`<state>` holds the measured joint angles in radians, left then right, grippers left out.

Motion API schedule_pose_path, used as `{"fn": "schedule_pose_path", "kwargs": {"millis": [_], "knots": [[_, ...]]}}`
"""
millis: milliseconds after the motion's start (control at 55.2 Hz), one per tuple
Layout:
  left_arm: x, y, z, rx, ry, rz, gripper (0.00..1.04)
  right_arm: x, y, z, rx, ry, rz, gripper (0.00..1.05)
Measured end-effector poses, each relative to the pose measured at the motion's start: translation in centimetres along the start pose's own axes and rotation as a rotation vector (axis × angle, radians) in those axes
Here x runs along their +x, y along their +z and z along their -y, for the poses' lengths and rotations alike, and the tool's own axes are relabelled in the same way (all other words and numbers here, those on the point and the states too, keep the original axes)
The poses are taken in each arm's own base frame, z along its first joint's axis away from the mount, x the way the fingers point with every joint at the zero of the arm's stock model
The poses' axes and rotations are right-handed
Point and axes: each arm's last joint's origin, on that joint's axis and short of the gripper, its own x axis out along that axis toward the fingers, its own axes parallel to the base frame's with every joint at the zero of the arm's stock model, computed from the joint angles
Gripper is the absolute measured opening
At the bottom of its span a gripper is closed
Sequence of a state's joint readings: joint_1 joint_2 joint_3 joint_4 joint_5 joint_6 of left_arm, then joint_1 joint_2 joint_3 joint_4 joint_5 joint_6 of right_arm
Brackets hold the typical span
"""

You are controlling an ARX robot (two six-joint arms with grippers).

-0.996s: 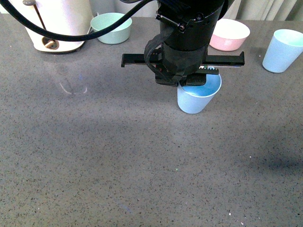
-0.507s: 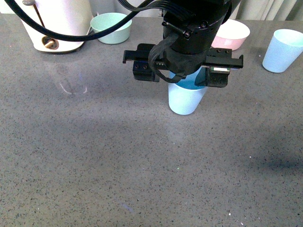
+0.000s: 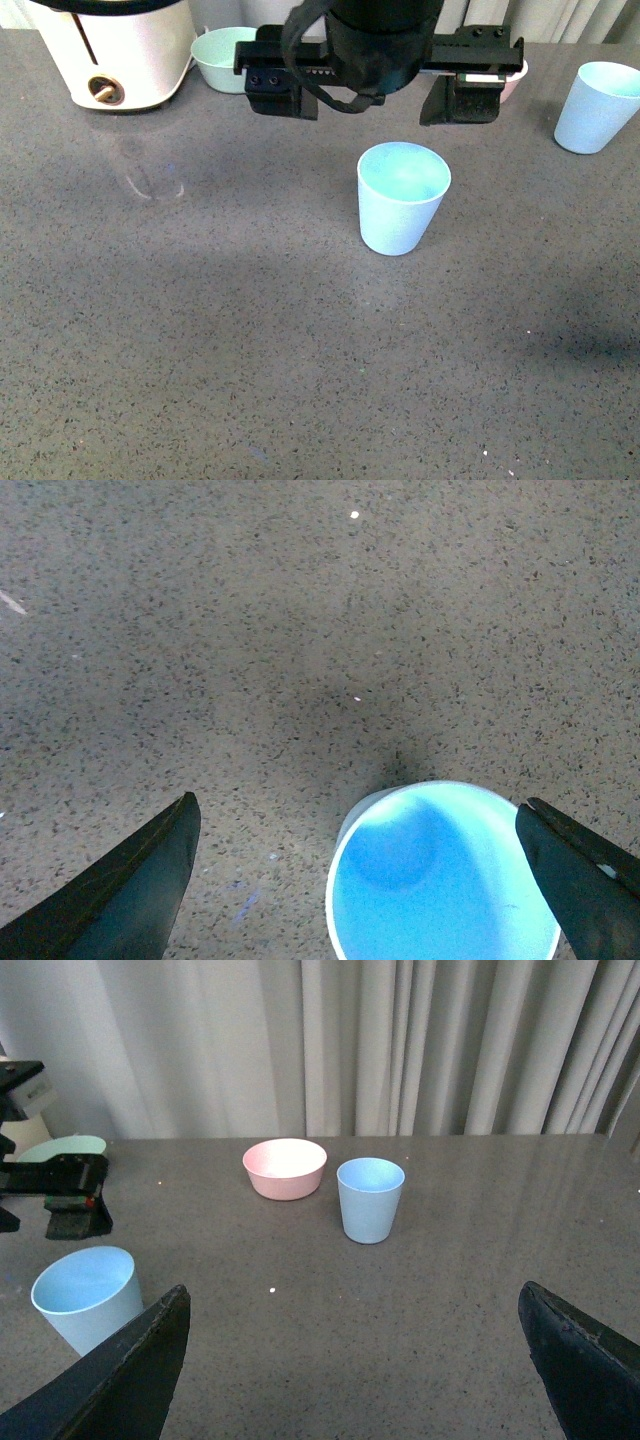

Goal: Stack blue cups with both arms

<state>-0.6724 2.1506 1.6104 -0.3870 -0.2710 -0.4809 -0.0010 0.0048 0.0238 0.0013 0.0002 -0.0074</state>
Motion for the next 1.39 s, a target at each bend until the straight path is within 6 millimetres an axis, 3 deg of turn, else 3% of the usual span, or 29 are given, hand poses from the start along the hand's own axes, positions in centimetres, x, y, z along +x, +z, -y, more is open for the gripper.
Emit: {"fn": "schedule_pose_path", "kwargs": {"millis": [163, 290, 453, 507, 543, 652, 706, 923, 1195, 1394], "knots": [[-2.4, 0.4, -2.0, -0.024, -0.007, 0.066, 0.96, 0.0, 0.0, 0.0, 0.0, 0.0, 0.0, 0.96], [-5.4, 1.0, -4.0, -0.054, -0.035, 0.206, 0.96, 0.0, 0.0, 0.0, 0.0, 0.0, 0.0, 0.96], [-8.7, 1.3, -8.5, -0.126, -0.061, 0.369, 0.96, 0.0, 0.0, 0.0, 0.0, 0.0, 0.0, 0.96], [-9.1, 0.9, -10.6, -0.125, 0.028, 0.555, 0.87, 0.0, 0.0, 0.0, 0.0, 0.0, 0.0, 0.96], [-9.6, -0.1, -12.3, -0.103, 0.079, 0.7, 0.78, 0.0, 0.0, 0.0, 0.0, 0.0, 0.0, 0.96], [-11.6, -3.5, -16.2, -0.044, 0.126, 0.892, 0.55, 0.0, 0.0, 0.0, 0.0, 0.0, 0.0, 0.96], [-12.6, -5.6, -17.9, -0.015, 0.135, 0.909, 0.41, 0.0, 0.0, 0.0, 0.0, 0.0, 0.0, 0.96], [-13.8, -10.3, -20.8, 0.015, 0.144, 0.875, 0.03, 0.0, 0.0, 0.0, 0.0, 0.0, 0.0, 0.96], [-15.6, -14.4, -23.0, 0.016, 0.153, 0.882, 0.02, 0.0, 0.0, 0.0, 0.0, 0.0, 0.0, 0.96], [-16.4, -16.1, -23.7, 0.016, 0.153, 0.88, 0.02, 0.0, 0.0, 0.0, 0.0, 0.0, 0.0, 0.96]]}}
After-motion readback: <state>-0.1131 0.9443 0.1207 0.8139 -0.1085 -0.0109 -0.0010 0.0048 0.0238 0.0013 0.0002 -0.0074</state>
